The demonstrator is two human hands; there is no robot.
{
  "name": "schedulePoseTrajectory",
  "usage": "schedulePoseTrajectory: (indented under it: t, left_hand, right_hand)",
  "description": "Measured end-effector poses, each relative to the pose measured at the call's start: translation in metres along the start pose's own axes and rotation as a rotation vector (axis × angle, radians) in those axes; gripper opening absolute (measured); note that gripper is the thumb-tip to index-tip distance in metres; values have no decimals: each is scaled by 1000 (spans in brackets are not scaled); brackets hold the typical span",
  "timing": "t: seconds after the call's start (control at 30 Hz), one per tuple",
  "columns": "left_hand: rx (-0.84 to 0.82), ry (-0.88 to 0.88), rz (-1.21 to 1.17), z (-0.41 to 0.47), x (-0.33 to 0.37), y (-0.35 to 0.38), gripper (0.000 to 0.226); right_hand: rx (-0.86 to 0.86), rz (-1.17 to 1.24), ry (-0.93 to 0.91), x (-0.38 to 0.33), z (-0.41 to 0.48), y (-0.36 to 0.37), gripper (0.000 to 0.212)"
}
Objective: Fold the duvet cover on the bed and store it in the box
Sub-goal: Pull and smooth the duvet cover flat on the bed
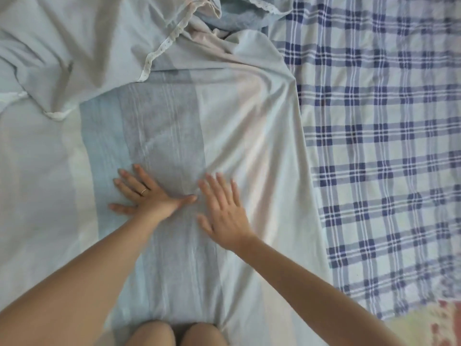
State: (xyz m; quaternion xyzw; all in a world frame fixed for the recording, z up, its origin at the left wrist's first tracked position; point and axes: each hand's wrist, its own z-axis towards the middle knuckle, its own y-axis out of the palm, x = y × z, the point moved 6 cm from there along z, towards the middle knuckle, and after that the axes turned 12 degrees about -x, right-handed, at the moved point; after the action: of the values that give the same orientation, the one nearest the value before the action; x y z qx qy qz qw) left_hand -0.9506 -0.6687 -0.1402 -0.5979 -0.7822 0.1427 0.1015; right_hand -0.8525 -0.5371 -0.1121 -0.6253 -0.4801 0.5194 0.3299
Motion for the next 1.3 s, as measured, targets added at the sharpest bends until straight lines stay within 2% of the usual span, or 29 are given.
schedulePoseTrajectory:
  t: [0.07, 0.1, 0.13, 0.23, 0.27, 0.3, 0.33, 0.37, 0.43, 0.5, 0.57, 0.6, 0.63, 0.67, 0.8, 0.87, 0.97, 1.0, 1.13, 1.2, 1.3]
  left_hand:
    - [-28, -9, 17, -3, 2, -1, 170]
    - [-50, 3, 19, -3, 2, -1, 170]
    - [-69, 17, 20, -1, 1, 2, 169]
    - [-93, 47, 30, -3, 2, 4, 168]
    - [-96, 49, 31, -4, 1, 5, 168]
    - [-100, 50, 31, -5, -1, 5, 168]
    - [-101, 42, 30, -7, -2, 6, 168]
    - [-102, 33, 26, -8, -2, 6, 168]
    - [-84, 23, 30, -10, 3, 4, 169]
    - [-57, 21, 33, -10, 4, 3, 169]
    - [-14, 26, 25, -10, 6, 2, 170]
    - [-1, 29, 26, -9, 8, 2, 169]
    - [1, 32, 31, -8, 10, 3, 168]
    - [4, 39, 32, -5, 9, 5, 167]
    - [25, 43, 19, 1, 2, 12, 167]
    - [48, 27, 5, 2, -2, 13, 166]
    - [123, 20, -14, 3, -4, 14, 163]
    - [149, 25, -39, 4, -4, 15, 158]
    - [368, 127, -198, -14, -7, 22, 112]
    - [517, 338, -152, -30, 19, 22, 96]
    - [568, 836, 200, -51, 97, 36, 63]
  right_hand:
    - [-196, -229, -162, 30, -47, 29, 58]
    - [-208, -282, -103, 69, -57, 26, 59]
    - [-211, -294, 49, 119, -62, 18, 61]
    - [-188, -200, 732, 245, -78, -32, 63]
    - [-163, -100, 919, 262, -82, -45, 62]
    - [-85, -19, 1024, 264, -82, -54, 62]
    - [9, 15, 1037, 253, -77, -62, 64]
    - [100, 3, 975, 233, -69, -71, 64]
    - [163, -57, 758, 178, -52, -69, 60]
    - [93, -75, 432, 98, -43, -35, 61]
    - [-98, -135, 109, 30, -54, 10, 64]
    - [-174, -194, 27, 21, -68, 28, 64]
    - [-226, -217, 44, 32, -86, 39, 63]
    - [-246, -203, 153, 56, -102, 42, 64]
    - [-180, 47, 937, 176, -171, 18, 71]
    - [-33, 262, 1161, 198, -184, -1, 70]
    - [284, 528, 1217, 205, -186, -27, 56]
    - [320, 634, 1203, 204, -184, -29, 53]
    - [160, 989, 1211, 203, -172, -9, 56]
    - [197, 1075, 1227, 214, -165, -7, 48]
    - [173, 1000, 1179, 221, -153, -8, 37]
